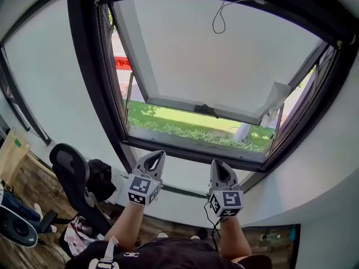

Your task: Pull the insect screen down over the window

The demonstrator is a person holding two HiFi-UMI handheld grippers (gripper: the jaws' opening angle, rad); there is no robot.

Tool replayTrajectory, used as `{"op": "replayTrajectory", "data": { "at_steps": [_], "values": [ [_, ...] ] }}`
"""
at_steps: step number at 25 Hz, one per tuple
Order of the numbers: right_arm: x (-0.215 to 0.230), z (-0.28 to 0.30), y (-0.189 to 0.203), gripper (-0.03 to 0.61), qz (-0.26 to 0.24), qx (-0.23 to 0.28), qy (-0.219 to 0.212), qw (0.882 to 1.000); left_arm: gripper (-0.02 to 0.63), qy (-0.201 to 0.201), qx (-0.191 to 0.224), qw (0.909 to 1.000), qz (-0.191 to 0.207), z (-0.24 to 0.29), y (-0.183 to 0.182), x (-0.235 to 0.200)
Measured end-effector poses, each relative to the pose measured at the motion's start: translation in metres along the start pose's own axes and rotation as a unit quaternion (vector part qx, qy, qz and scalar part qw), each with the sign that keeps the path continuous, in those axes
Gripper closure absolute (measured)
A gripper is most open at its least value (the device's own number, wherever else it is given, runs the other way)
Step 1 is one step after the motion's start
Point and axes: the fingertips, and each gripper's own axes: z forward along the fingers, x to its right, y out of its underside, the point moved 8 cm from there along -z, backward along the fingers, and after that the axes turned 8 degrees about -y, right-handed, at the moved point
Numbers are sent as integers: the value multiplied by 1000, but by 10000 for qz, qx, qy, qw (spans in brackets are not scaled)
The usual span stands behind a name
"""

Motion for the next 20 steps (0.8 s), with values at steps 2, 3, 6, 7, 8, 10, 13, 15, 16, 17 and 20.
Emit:
{"op": "replayTrajectory", "data": {
  "at_steps": [2,3,6,7,8,10,13,15,16,17,20],
  "values": [
    [13,-2,-3,572,-115,-22,76,9999,603,-25,36,9993,383,11,-2,4],
    [19,-3,-6,572,-195,-47,96,9998,603,-36,30,9981,608,16,-3,7],
    [38,-11,-17,572,-474,-52,160,9987,603,81,25,9952,971,30,-9,13],
    [46,-14,-21,572,-581,-36,200,9981,603,75,73,9944,1051,34,-13,13],
    [54,-16,-26,572,-692,-32,247,9973,603,22,135,9934,1141,38,-20,12],
    [69,-20,-36,572,-958,-70,336,9948,603,-91,244,9905,1349,43,-35,7],
    [89,-29,-62,572,-1638,-91,468,9853,603,-174,363,9808,1906,48,-65,-5],
    [102,-36,-85,573,-2108,-36,635,9755,603,-256,438,9682,2450,51,-88,-13],
    [108,-38,-97,573,-2304,-22,734,9703,603,-283,464,9602,2741,52,-101,-17],
    [114,-40,-109,573,-2500,-28,840,9646,603,-296,476,9513,3031,54,-114,-20],
    [129,-41,-144,572,-3232,-154,1168,9390,603,-356,461,9205,3863,59,-150,-30]
  ]
}}
